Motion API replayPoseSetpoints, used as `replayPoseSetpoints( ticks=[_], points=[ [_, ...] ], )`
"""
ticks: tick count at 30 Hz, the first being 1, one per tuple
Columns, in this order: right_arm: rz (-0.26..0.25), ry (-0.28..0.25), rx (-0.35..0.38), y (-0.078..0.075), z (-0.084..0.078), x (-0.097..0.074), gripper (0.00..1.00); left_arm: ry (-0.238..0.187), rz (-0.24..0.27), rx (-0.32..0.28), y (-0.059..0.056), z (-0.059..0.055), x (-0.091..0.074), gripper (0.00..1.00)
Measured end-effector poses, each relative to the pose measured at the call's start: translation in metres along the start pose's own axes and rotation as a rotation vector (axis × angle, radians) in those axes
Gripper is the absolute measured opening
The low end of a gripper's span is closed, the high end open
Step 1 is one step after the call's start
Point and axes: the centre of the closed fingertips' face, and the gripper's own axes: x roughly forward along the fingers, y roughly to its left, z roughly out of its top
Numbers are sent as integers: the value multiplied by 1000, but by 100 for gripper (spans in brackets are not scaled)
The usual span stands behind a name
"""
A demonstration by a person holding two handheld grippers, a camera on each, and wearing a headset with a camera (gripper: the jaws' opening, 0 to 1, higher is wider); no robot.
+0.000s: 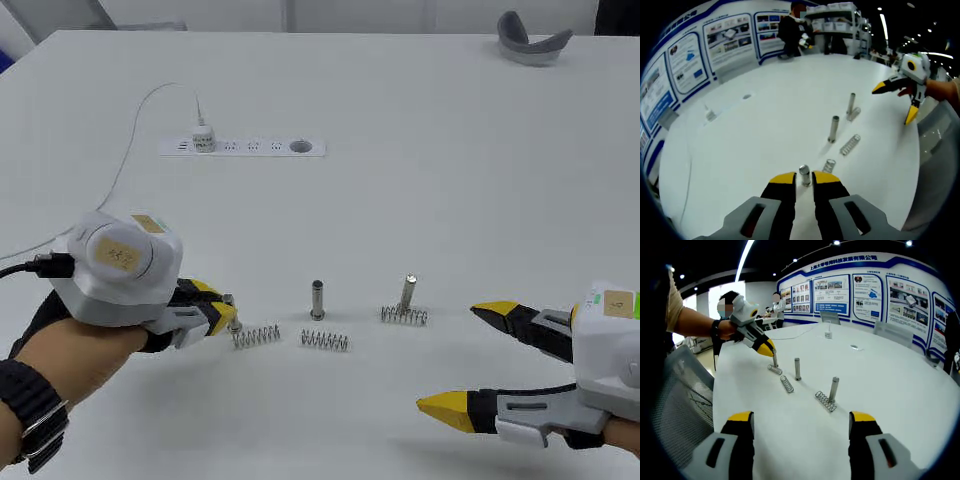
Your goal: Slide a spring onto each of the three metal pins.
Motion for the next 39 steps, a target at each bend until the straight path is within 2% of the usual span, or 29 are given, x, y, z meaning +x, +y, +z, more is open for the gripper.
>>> replayPoseSetpoints(
  ticks=[10, 21, 26, 33, 39],
  points=[
    [-1, 5, 5, -1, -2, 0, 79, 1, -17, -10, -4, -7, -3, 21],
    [1, 9, 4, 0, -3, 0, 79, 12, -45, -15, -14, -20, -5, 21],
    [2, 11, 5, 1, -3, 1, 79, 20, -55, -12, -16, -25, -1, 20],
    [-1, 14, 8, 0, -4, 0, 79, 29, -72, -3, -23, -28, 6, 19],
    [-1, 14, 11, -1, -5, 1, 79, 37, -80, 4, -24, -29, 11, 18]
  ],
)
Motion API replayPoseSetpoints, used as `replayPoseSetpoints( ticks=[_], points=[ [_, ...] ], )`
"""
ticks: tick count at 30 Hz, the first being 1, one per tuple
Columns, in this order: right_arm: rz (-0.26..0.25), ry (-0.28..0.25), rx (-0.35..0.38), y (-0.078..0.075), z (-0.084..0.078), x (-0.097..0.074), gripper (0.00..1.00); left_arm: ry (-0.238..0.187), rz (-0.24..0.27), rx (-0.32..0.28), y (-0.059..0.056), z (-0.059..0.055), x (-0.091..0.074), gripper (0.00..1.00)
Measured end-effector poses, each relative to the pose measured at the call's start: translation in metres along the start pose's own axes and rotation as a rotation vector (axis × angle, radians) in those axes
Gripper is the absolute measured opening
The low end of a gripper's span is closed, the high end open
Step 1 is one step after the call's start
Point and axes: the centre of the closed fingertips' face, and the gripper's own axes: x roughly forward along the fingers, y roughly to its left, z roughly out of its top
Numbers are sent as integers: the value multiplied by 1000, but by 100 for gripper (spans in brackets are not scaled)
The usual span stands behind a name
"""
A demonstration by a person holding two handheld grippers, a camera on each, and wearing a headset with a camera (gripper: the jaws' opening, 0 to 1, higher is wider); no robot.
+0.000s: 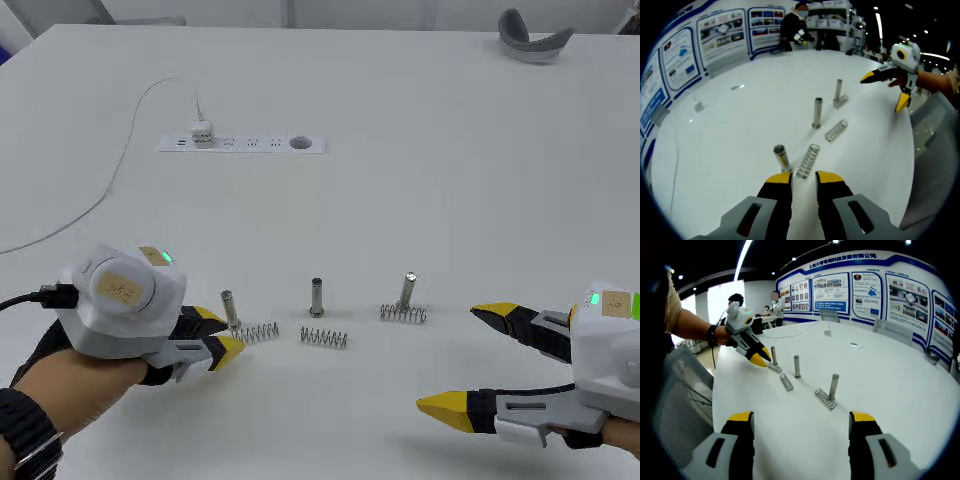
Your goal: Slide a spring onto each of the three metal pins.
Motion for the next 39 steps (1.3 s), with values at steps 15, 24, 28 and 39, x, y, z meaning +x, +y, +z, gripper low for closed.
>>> replayPoseSetpoints(
  ticks=[15, 24, 28, 39],
  points=[
    [-2, 3, 3, -1, -1, 0, 78, 6, -14, 16, -3, 4, 7, 15],
    [1, 6, 4, 0, -2, 0, 78, 27, -29, 38, -9, 0, 8, 13],
    [2, 5, 5, 0, -2, 1, 78, 39, -33, 47, -10, -3, 10, 13],
    [1, 3, 4, 0, -2, 0, 78, 54, -21, 57, -9, -5, 15, 11]
  ],
)
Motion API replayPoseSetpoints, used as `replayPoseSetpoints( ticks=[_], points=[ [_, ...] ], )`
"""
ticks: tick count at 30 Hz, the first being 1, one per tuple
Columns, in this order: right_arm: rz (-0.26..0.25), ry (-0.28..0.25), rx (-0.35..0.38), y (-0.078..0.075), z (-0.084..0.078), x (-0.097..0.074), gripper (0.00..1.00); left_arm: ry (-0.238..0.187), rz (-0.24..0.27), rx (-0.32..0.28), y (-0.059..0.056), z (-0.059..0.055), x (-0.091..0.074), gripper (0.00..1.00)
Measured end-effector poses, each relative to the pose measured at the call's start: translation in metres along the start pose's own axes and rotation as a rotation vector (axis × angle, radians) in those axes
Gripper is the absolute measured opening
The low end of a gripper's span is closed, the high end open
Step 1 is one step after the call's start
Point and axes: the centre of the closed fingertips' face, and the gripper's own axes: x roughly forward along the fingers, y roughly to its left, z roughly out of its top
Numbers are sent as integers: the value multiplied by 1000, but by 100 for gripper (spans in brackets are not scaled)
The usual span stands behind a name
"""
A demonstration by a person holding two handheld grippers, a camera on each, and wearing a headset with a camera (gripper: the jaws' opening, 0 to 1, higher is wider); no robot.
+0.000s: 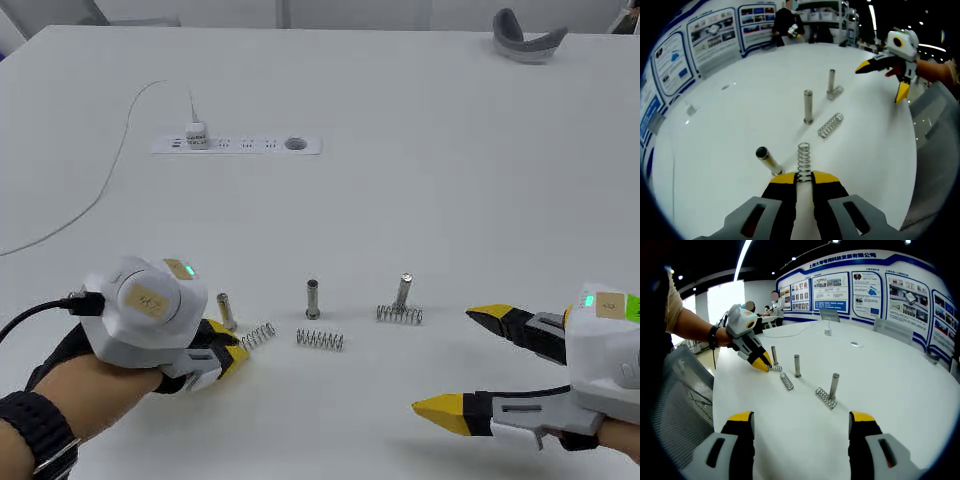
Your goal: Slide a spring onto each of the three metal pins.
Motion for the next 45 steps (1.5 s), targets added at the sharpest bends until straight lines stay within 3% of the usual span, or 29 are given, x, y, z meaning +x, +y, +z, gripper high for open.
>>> replayPoseSetpoints(
  ticks=[12, 25, 45],
  points=[
    [4, -2, -12, 2, 3, 0, 78, -18, 0, 14, -2, 8, -8, 10],
    [32, 9, -64, 9, 13, 2, 72, -42, -30, 59, -15, 15, -22, 10],
    [177, 30, -166, 34, 35, 17, 44, -74, -126, 175, -47, 31, -25, 10]
  ],
)
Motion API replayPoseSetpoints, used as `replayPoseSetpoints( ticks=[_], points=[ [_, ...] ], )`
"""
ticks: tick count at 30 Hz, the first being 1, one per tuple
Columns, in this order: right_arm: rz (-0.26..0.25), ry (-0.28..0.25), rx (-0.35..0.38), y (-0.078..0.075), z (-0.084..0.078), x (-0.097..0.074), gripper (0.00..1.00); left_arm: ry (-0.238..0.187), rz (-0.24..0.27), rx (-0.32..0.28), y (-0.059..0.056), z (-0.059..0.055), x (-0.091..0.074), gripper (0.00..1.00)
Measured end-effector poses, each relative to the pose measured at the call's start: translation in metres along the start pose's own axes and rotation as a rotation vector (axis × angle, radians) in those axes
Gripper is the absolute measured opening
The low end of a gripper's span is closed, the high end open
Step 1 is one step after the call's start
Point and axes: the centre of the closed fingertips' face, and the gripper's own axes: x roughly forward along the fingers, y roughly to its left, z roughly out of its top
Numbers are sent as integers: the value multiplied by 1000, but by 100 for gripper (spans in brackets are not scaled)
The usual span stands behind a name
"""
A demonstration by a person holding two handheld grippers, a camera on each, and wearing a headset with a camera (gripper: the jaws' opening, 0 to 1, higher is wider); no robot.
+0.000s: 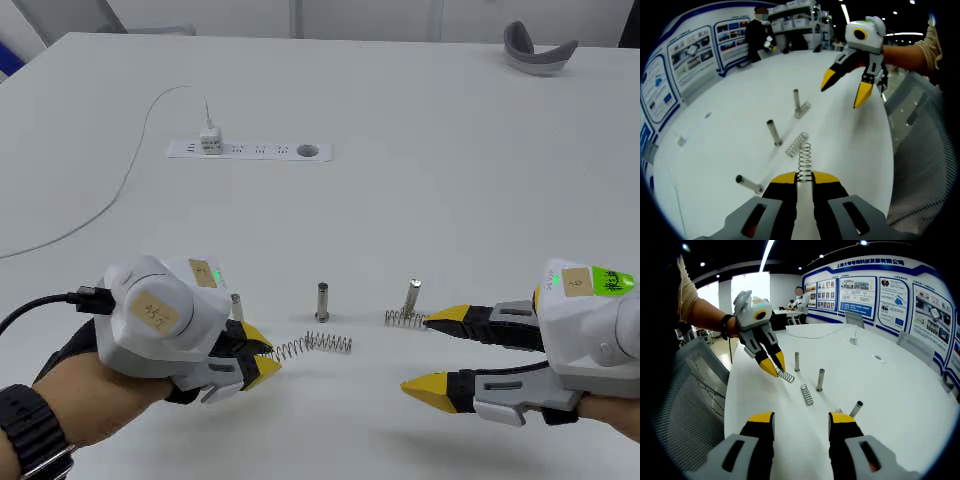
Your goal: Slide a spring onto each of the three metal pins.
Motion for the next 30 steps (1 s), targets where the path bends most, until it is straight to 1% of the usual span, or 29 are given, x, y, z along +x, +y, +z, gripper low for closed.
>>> replayPoseSetpoints(
  ticks=[5, 11, 18, 23, 26, 30],
  points=[
    [39, 0, -29, 8, 8, 9, 40, -3, -24, 25, -7, 3, 1, 10],
    [84, 2, -64, 17, 15, 20, 37, -22, -64, 55, -20, 10, 2, 10],
    [133, 11, -99, 30, 19, 31, 33, -44, -97, 81, -30, 17, 1, 10],
    [156, 14, -109, 36, 20, 35, 30, -76, -128, 94, -39, 26, -2, 10],
    [168, 13, -109, 39, 20, 36, 29, -88, -142, 111, -45, 32, -3, 10],
    [184, 13, -113, 43, 21, 37, 26, -97, -155, 123, -49, 35, -3, 10]
  ],
)
